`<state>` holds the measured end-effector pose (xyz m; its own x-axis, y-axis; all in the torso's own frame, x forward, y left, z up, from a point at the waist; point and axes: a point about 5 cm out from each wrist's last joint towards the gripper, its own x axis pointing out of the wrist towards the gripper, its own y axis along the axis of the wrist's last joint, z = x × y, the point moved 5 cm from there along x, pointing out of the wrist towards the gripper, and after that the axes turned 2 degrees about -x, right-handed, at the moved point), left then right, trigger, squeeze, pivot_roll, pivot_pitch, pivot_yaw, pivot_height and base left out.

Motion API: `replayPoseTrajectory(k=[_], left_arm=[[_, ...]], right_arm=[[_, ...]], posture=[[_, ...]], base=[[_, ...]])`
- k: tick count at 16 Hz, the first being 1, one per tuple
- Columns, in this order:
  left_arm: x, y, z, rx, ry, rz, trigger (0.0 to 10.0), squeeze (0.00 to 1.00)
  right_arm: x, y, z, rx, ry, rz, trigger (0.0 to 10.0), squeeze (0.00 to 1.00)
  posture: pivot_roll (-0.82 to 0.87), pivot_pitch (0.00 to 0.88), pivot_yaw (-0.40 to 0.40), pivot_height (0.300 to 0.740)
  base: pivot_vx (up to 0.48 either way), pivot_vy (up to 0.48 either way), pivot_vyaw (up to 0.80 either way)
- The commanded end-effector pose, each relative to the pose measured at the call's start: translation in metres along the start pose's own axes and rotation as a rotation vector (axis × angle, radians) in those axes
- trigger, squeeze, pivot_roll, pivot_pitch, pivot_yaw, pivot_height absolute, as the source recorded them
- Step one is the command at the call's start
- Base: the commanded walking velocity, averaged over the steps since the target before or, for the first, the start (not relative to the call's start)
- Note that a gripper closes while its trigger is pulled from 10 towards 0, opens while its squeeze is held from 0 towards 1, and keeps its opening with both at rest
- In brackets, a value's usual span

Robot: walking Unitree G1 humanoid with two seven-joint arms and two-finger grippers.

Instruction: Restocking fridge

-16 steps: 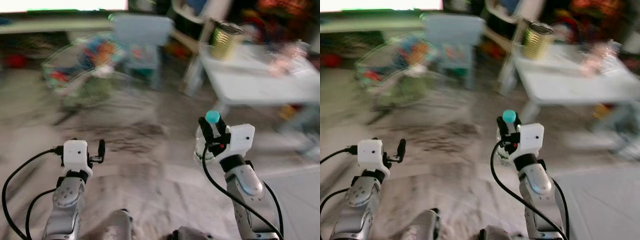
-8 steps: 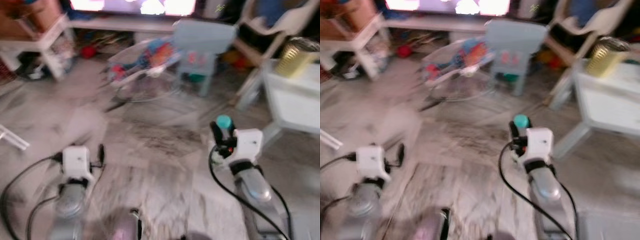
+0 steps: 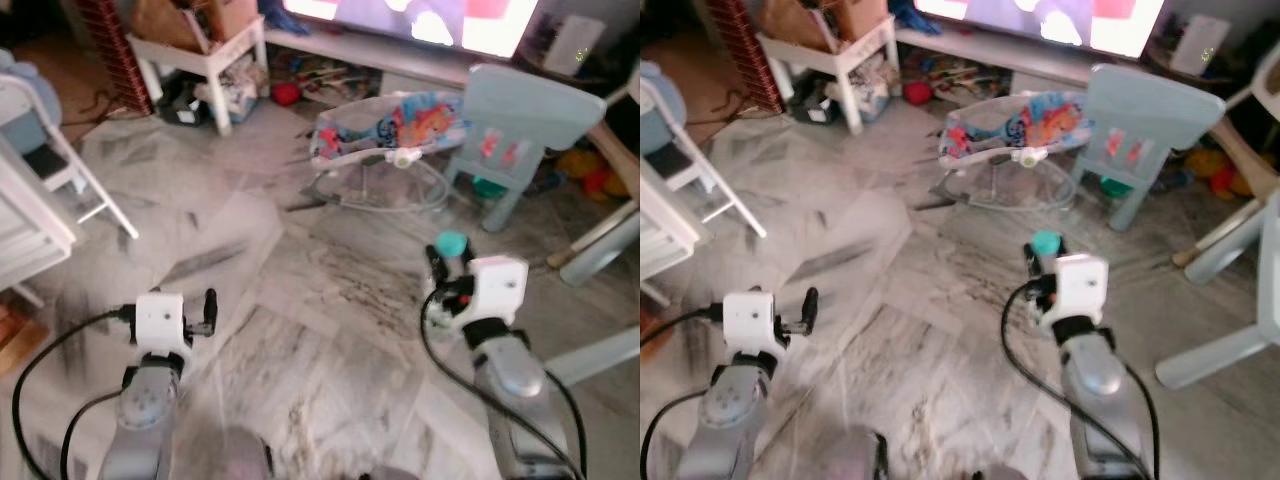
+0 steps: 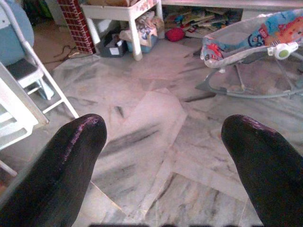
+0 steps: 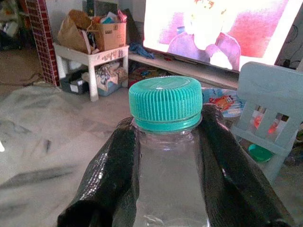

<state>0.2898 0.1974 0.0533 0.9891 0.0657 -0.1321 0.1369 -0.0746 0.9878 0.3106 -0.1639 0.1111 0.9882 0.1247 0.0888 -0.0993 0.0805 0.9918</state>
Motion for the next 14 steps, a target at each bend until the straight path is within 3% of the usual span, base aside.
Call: replayPoseTrajectory(k=[1, 5, 7, 14], left_arm=[[0.001, -0.002, -0.006, 0.009, 0.015, -0.016, 10.0, 0.0], [0.005, 0.0, -0.01, 0.016, 0.032, -0.006, 10.0, 0.0], [0.007, 0.001, -0.008, 0.017, 0.028, -0.002, 10.0, 0.0], [0.01, 0.005, -0.007, 0.041, 0.034, 0.018, 10.0, 0.0]], right_arm=[[0.004, 0.007, -0.003, 0.009, 0.016, 0.029, 10.0, 0.0], [0.008, 0.013, -0.008, -0.012, 0.061, 0.05, 10.0, 0.0], [0.009, 0.017, -0.019, -0.038, 0.107, 0.069, 10.0, 0.0], [0.014, 0.022, -0.023, -0.038, 0.143, 0.091, 10.0, 0.0]], posture=[[0.05, 0.119, -0.075, 0.74], [0.05, 0.117, -0.081, 0.74], [0.05, 0.116, -0.082, 0.74], [0.06, 0.116, -0.084, 0.74]], base=[[0.0, 0.48, 0.0], [0.0, 0.48, 0.13], [0.0, 0.48, 0.8], [0.0, 0.48, 0.8]])
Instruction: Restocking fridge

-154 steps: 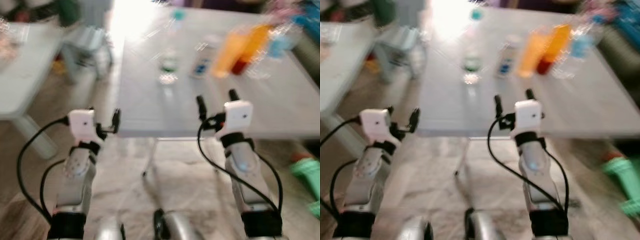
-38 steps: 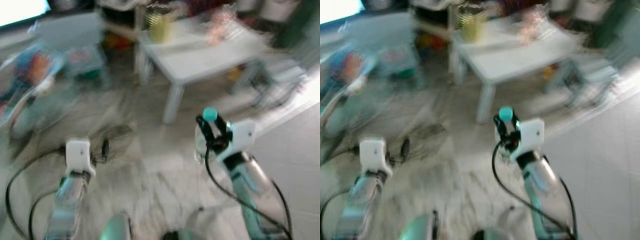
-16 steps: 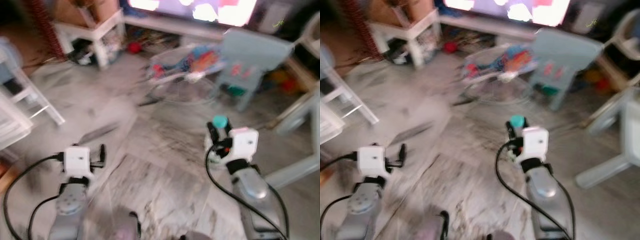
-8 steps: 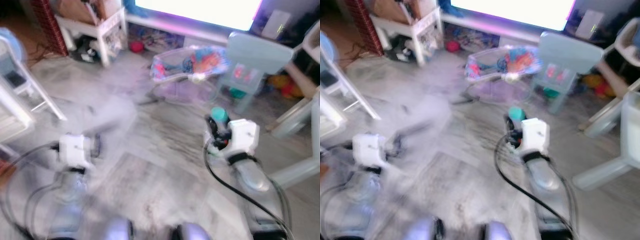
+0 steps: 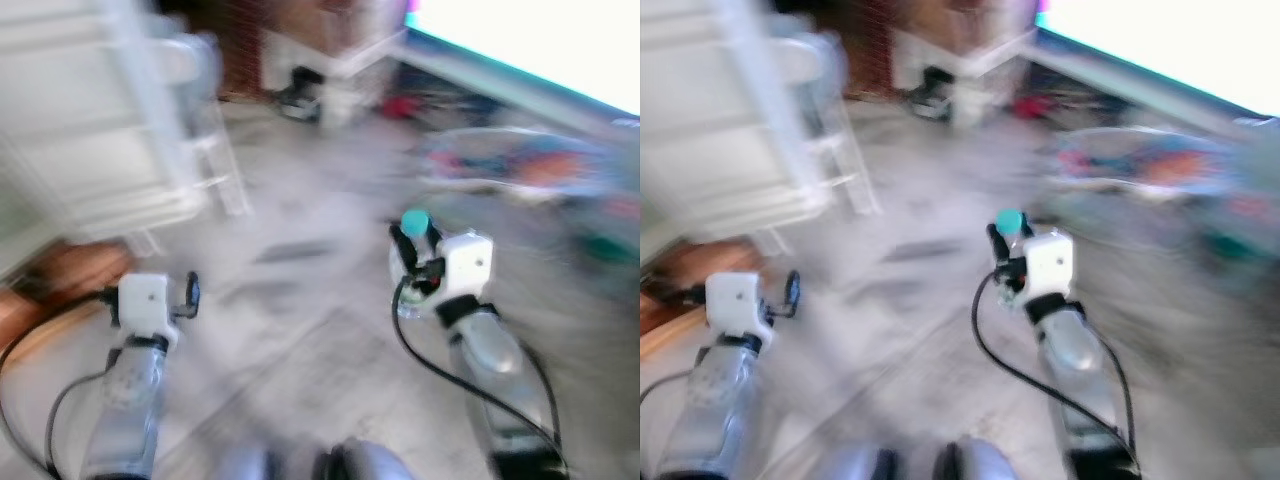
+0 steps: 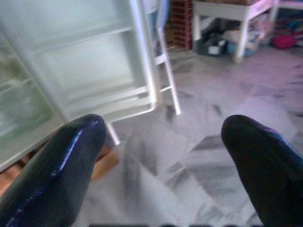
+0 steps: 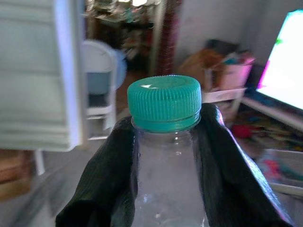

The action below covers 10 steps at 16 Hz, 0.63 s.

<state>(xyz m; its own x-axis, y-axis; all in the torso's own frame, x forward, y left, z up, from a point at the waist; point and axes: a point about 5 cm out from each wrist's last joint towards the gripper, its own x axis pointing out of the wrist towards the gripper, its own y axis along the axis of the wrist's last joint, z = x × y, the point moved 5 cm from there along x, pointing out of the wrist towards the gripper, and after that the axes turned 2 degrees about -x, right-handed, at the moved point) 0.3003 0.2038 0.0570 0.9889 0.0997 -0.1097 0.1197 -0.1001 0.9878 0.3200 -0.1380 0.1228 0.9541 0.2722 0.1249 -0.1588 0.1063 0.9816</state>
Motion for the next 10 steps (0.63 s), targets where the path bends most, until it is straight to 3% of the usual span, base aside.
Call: replayPoseTrajectory(k=[1, 6, 10], left_arm=[[0.0004, 0.0002, -0.0014, 0.024, 0.006, 0.004, 10.0, 0.0], [0.0027, 0.0025, 0.0006, 0.026, -0.001, 0.022, 10.0, 0.0], [0.0018, 0.0076, 0.0051, 0.023, -0.033, 0.059, 10.0, 0.0]], right_arm=[[0.001, 0.0093, 0.0006, -0.004, 0.0, 0.039, 10.0, 0.0], [0.0039, 0.0111, -0.002, -0.005, 0.016, 0.049, 10.0, 0.0], [0.0062, 0.011, -0.0012, 0.005, 0.013, 0.051, 10.0, 0.0]], posture=[[0.06, 0.114, -0.085, 0.74], [0.06, 0.105, -0.087, 0.74], [0.06, 0.104, -0.088, 0.74]], base=[[0.0, 0.48, 0.8], [0.0, 0.48, 0.8], [0.0, 0.0, 0.36]])
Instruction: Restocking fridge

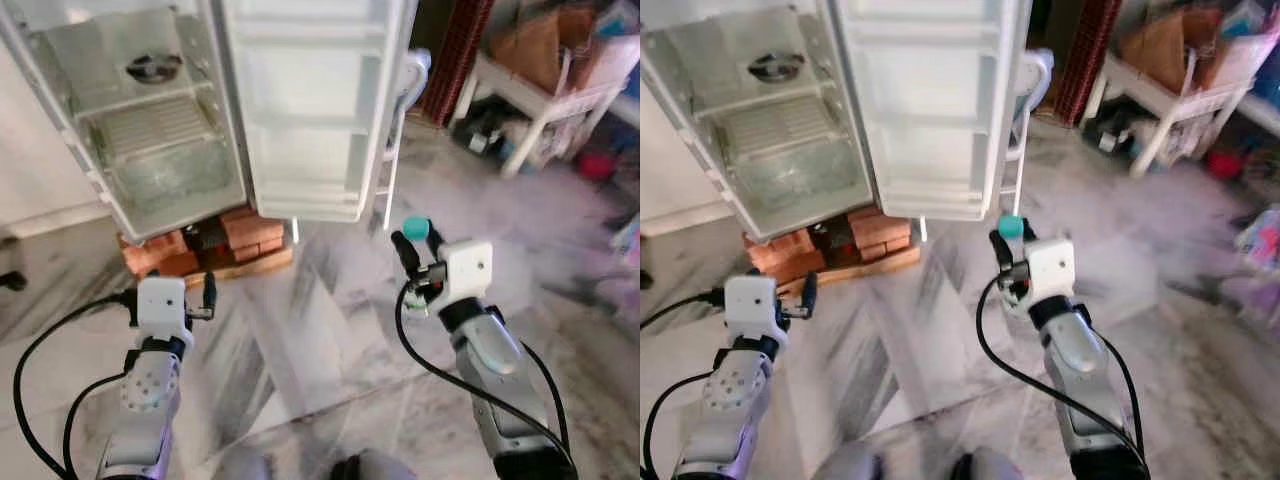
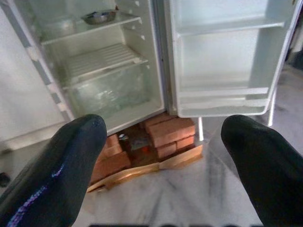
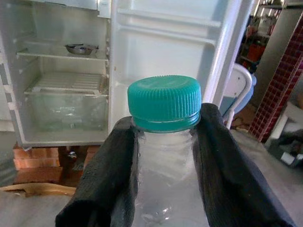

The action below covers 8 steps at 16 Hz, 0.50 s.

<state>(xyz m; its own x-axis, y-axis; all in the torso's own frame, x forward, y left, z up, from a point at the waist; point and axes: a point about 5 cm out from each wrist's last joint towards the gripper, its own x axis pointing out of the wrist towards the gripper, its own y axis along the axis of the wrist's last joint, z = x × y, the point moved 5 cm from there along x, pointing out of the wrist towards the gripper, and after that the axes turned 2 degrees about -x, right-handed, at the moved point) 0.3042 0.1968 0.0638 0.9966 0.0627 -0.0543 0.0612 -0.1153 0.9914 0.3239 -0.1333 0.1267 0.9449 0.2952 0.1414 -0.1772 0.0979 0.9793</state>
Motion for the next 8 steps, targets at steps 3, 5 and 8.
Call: replayPoseTrajectory(k=[3, 5, 8], left_arm=[[-0.0018, 0.001, 0.0027, -0.01, -0.032, 0.002, 10.0, 0.0], [-0.0015, 0.0019, 0.0061, -0.009, -0.049, 0.011, 10.0, 0.0], [-0.0012, 0.0034, 0.0074, -0.013, -0.054, 0.016, 10.0, 0.0]], right_arm=[[0.0028, 0.0101, -0.0004, 0.023, -0.007, 0.045, 10.0, 0.0], [0.0034, 0.011, -0.0033, -0.005, 0.019, 0.048, 10.0, 0.0], [0.0048, 0.0145, -0.0037, -0.01, 0.027, 0.061, 10.0, 0.0]], posture=[[0.06, 0.117, -0.08, 0.74], [0.06, 0.117, -0.08, 0.74], [0.06, 0.124, -0.083, 0.74]], base=[[0.0, 0.0, 0.0], [0.0, 0.0, 0.0], [0.167, 0.0, 0.8]])
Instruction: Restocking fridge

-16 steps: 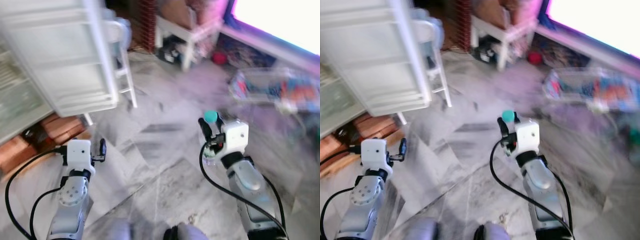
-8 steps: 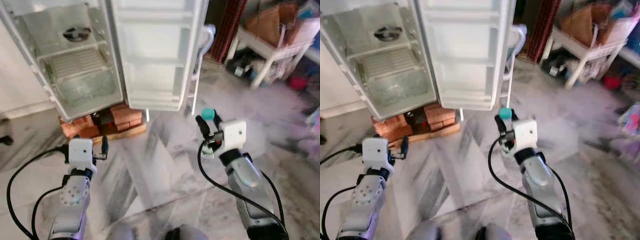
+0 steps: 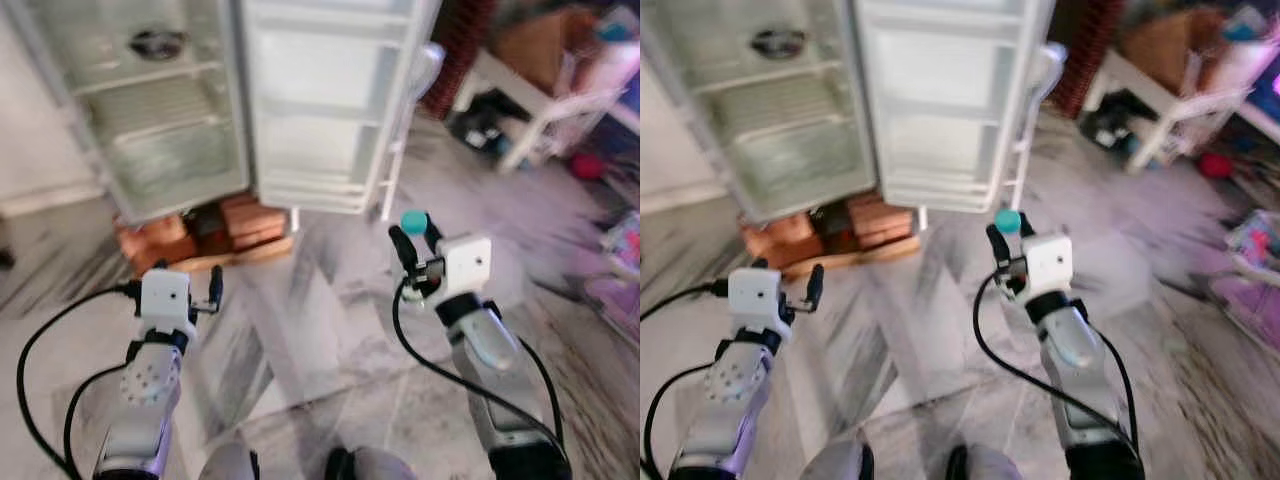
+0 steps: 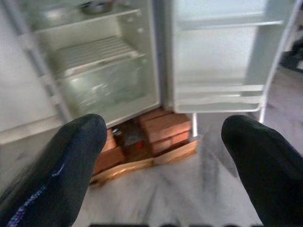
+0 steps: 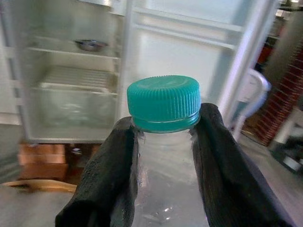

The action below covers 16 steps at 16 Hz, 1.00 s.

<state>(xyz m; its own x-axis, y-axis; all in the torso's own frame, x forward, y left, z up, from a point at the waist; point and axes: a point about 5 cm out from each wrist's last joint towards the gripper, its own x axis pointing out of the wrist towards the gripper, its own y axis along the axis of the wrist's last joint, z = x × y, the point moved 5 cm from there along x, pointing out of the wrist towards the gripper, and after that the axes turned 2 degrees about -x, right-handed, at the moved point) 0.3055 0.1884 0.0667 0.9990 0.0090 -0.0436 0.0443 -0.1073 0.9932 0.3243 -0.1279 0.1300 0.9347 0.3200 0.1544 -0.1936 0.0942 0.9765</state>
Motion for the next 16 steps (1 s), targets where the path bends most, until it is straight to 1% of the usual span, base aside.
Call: replayPoseTrajectory(k=[1, 3, 12, 14, 16], left_arm=[[-0.0018, -0.0004, -0.0002, -0.005, -0.002, 0.001, 10.0, 0.0], [-0.002, 0.0, 0.0004, -0.006, -0.005, 0.003, 10.0, 0.0], [-0.0011, 0.0004, 0.0021, -0.012, -0.014, 0.005, 10.0, 0.0], [-0.0009, 0.0005, 0.0026, -0.011, -0.017, 0.006, 10.0, 0.0], [-0.0005, 0.0008, 0.003, -0.012, -0.019, 0.007, 10.0, 0.0]], right_arm=[[0.0028, 0.0109, 0.0016, -0.008, 0.001, 0.043, 10.0, 0.0], [0.0027, 0.0106, 0.0012, -0.008, 0.003, 0.042, 10.0, 0.0], [0.0028, 0.0098, -0.0013, -0.004, 0.015, 0.038, 10.0, 0.0], [0.0025, 0.0099, -0.0026, -0.008, 0.023, 0.039, 10.0, 0.0], [0.0025, 0.0095, -0.0027, 0.003, 0.018, 0.038, 10.0, 0.0]], posture=[[0.06, 0.125, -0.084, 0.74], [0.06, 0.127, -0.084, 0.74], [0.06, 0.134, -0.081, 0.74], [0.06, 0.133, -0.08, 0.74], [0.06, 0.133, -0.079, 0.74]], base=[[0.266, 0.0, 0.8], [0.277, 0.0, 0.42], [0.307, 0.0, 0.0], [0.307, 0.0, 0.51], [0.306, 0.0, 0.0]])
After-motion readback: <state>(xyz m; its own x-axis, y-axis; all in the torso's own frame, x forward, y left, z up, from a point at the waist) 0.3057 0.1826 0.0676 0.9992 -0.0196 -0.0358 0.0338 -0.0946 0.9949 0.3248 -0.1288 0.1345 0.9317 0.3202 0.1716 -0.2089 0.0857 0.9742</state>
